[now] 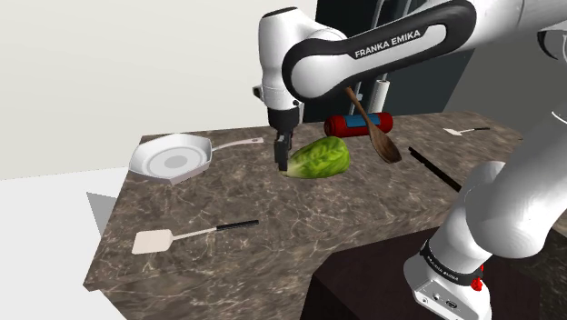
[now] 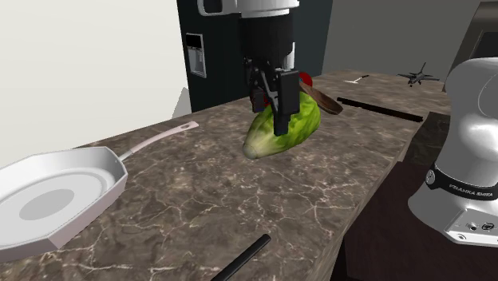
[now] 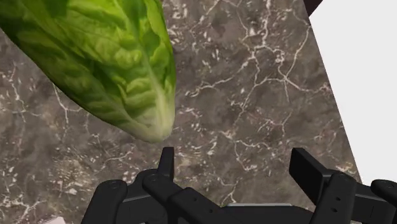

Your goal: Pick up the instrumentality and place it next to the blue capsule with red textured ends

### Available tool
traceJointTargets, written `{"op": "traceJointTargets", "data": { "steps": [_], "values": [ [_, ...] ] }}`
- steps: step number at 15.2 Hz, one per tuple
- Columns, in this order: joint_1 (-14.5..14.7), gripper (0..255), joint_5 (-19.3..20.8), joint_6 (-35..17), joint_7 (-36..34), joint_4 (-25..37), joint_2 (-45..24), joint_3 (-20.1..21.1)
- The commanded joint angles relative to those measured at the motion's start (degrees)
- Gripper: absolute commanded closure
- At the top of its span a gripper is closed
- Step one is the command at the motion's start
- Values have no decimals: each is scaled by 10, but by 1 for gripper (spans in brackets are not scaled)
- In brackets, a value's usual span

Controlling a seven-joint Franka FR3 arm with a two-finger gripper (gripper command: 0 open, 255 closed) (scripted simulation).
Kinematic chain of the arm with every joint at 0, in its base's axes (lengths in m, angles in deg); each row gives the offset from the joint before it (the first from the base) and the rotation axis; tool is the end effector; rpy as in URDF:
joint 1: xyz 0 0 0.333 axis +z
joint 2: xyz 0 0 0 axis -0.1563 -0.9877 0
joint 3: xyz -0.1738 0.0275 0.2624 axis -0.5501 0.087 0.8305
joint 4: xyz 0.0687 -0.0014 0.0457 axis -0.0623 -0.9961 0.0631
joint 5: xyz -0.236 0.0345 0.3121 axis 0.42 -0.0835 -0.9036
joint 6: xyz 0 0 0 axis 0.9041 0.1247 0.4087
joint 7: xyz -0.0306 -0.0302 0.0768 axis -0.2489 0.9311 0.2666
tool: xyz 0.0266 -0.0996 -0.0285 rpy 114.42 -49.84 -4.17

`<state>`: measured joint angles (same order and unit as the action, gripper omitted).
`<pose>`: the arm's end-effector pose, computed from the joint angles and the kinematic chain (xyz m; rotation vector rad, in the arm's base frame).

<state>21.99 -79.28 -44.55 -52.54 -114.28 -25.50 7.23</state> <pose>0.4448 0.2248 0.4572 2.9021 0.9789 -0.1244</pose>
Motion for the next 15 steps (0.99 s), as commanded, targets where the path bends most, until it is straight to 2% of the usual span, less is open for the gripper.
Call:
{"op": "traceJointTargets", "data": {
  "steps": [1,8,15],
  "values": [
    [10,0,5,-15,-2,23,-38,13],
    [47,0,33,-33,-5,123,-157,49],
    [97,0,73,-31,-7,241,-277,75]
  ]
}}
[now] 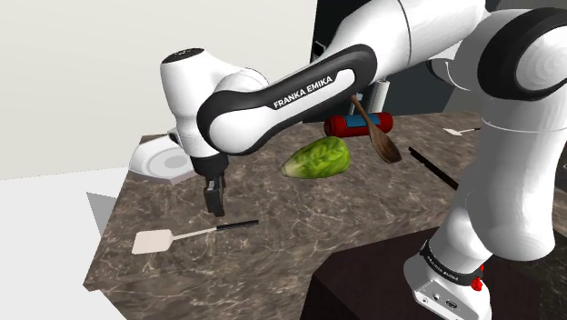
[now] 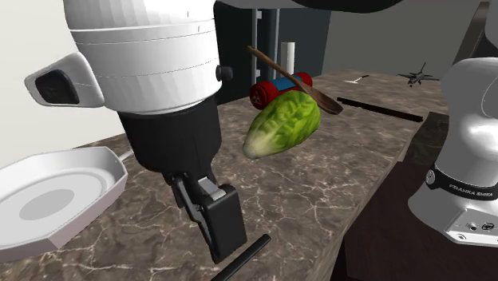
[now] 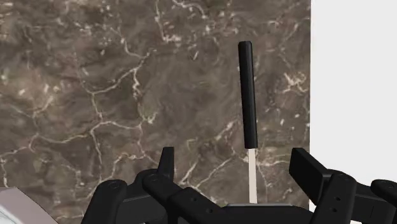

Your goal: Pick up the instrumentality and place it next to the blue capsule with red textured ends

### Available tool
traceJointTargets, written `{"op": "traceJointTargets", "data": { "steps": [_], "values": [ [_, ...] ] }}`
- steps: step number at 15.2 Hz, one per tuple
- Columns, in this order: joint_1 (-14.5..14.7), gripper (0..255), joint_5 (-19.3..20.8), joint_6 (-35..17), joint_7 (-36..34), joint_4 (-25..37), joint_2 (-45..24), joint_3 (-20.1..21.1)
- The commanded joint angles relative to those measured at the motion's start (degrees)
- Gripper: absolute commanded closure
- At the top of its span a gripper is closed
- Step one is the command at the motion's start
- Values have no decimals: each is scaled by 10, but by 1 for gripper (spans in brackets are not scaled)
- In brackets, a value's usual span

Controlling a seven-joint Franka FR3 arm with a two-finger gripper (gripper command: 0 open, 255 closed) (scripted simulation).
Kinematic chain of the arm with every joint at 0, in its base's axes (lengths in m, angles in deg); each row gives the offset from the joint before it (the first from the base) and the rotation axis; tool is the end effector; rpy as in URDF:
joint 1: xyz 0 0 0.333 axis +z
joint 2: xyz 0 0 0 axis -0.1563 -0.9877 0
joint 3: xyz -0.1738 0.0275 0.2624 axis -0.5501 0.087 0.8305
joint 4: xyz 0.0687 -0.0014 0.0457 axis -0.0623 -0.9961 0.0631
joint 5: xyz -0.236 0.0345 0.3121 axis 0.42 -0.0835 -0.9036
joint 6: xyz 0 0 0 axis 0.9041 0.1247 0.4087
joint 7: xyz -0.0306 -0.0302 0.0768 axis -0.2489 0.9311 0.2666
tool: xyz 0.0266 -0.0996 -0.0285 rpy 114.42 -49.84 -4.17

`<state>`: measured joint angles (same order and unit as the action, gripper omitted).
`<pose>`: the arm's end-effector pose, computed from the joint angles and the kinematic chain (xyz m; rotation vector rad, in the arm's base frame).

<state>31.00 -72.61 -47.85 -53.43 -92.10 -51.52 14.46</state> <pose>0.4775 0.4087 0.3957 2.7441 1.4312 -0.0978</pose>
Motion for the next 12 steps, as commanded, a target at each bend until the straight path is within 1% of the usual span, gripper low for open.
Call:
{"op": "traceJointTargets", "data": {
  "steps": [1,4,5,12],
  "values": [
    [15,0,12,4,3,37,-34,6],
    [42,0,30,13,5,96,-86,13],
    [45,0,31,14,6,100,-90,13],
    [45,0,41,-36,-1,66,-108,8]
  ]
}}
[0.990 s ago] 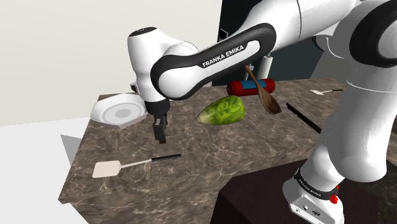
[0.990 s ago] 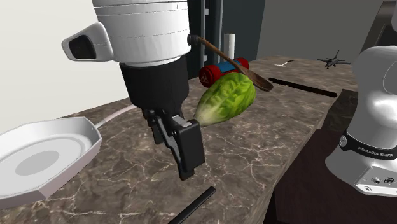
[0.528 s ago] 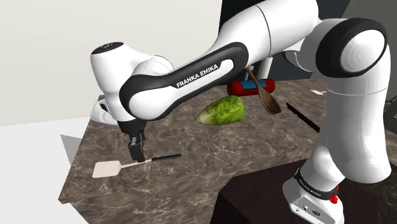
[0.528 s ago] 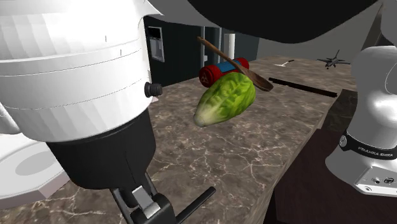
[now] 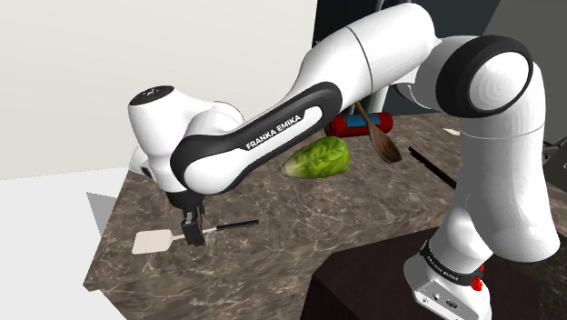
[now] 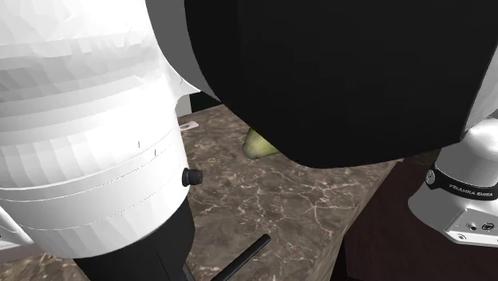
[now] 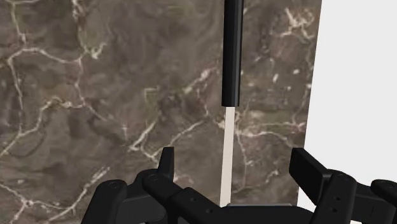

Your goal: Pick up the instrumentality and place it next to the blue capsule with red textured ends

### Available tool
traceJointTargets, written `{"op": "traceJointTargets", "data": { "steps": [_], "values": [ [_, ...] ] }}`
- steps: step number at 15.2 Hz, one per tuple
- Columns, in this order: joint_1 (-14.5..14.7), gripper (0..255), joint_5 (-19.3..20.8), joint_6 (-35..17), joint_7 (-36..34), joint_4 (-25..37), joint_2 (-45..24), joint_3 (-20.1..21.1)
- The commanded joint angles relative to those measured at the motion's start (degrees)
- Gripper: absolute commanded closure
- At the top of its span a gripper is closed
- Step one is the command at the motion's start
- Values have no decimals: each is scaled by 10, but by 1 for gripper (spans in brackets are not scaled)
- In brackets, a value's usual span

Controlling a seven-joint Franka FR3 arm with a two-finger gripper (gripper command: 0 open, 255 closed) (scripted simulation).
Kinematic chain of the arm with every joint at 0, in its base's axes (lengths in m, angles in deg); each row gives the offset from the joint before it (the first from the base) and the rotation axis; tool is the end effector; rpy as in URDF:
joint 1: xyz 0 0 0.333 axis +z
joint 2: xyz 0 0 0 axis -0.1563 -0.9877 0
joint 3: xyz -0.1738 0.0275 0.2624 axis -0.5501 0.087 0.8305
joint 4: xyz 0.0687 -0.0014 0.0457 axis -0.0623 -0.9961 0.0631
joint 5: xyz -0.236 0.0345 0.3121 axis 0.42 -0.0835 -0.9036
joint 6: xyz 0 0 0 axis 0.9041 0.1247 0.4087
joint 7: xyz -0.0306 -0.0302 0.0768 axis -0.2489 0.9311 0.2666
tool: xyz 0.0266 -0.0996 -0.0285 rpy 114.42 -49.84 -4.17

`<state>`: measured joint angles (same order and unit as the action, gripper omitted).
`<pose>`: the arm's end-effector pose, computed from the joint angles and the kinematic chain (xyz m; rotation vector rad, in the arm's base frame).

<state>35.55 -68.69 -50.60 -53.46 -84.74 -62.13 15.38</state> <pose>0.4757 0.4716 0.3448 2.6719 1.5840 -0.0886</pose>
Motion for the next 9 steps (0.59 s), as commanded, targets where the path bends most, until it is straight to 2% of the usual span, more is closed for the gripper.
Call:
{"op": "traceJointTargets", "data": {
  "steps": [1,8,9],
  "values": [
    [-1,0,1,-9,0,-7,-2,-1],
    [-1,0,1,-9,0,-7,-2,-1],
    [-1,255,1,-9,0,-7,-2,-1]
  ]
}}
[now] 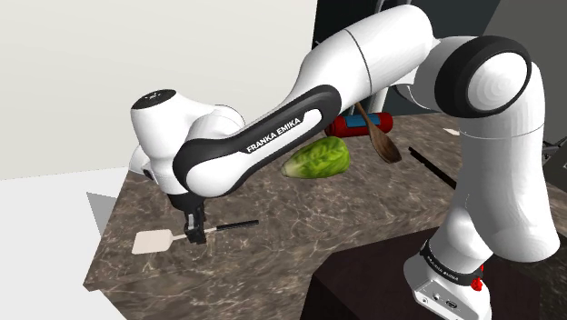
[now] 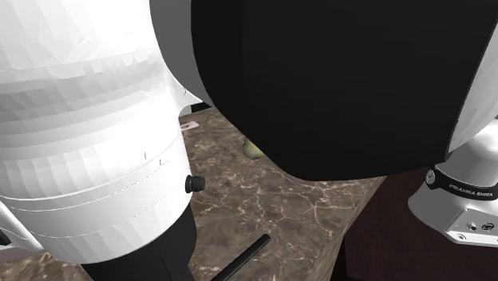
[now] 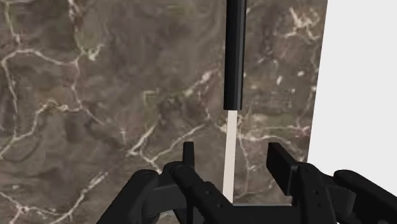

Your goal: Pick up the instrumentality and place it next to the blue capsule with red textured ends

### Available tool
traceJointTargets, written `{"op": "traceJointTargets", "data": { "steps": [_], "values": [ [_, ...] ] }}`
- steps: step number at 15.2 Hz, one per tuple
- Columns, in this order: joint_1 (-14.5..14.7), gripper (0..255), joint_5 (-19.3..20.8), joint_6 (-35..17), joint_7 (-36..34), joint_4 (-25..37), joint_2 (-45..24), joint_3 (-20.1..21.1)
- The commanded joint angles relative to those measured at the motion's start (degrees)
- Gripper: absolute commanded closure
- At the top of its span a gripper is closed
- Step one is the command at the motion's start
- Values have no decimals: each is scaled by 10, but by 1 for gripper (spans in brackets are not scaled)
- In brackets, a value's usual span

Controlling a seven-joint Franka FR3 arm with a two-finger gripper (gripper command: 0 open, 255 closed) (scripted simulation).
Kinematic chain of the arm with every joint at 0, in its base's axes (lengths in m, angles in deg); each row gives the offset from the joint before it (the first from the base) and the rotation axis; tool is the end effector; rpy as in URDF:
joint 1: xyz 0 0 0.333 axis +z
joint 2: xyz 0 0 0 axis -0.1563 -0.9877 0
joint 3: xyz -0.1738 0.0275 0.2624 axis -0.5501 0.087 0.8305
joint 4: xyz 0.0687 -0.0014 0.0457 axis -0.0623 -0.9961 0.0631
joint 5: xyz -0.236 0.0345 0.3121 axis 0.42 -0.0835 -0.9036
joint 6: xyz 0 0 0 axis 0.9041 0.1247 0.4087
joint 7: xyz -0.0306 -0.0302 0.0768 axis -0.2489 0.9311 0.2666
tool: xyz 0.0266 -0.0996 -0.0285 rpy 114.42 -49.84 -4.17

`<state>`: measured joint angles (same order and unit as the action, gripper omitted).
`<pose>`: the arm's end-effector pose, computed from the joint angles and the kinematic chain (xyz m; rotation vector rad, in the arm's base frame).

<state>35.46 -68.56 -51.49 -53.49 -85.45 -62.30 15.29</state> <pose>0.4755 0.4702 0.3385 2.6719 1.5841 -0.0880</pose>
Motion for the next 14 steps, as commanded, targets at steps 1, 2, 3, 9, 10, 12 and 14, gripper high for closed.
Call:
{"op": "traceJointTargets", "data": {
  "steps": [1,2,3,9,10,12,14],
  "values": [
    [0,255,0,0,0,0,0,0],
    [0,255,0,0,0,0,0,0],
    [0,255,0,0,0,0,0,0],
    [0,255,0,0,0,0,0,0],
    [0,255,-2,6,1,3,3,1],
    [-1,255,-4,18,3,9,10,2],
    [-2,255,-7,31,5,17,15,4]
  ]
}}
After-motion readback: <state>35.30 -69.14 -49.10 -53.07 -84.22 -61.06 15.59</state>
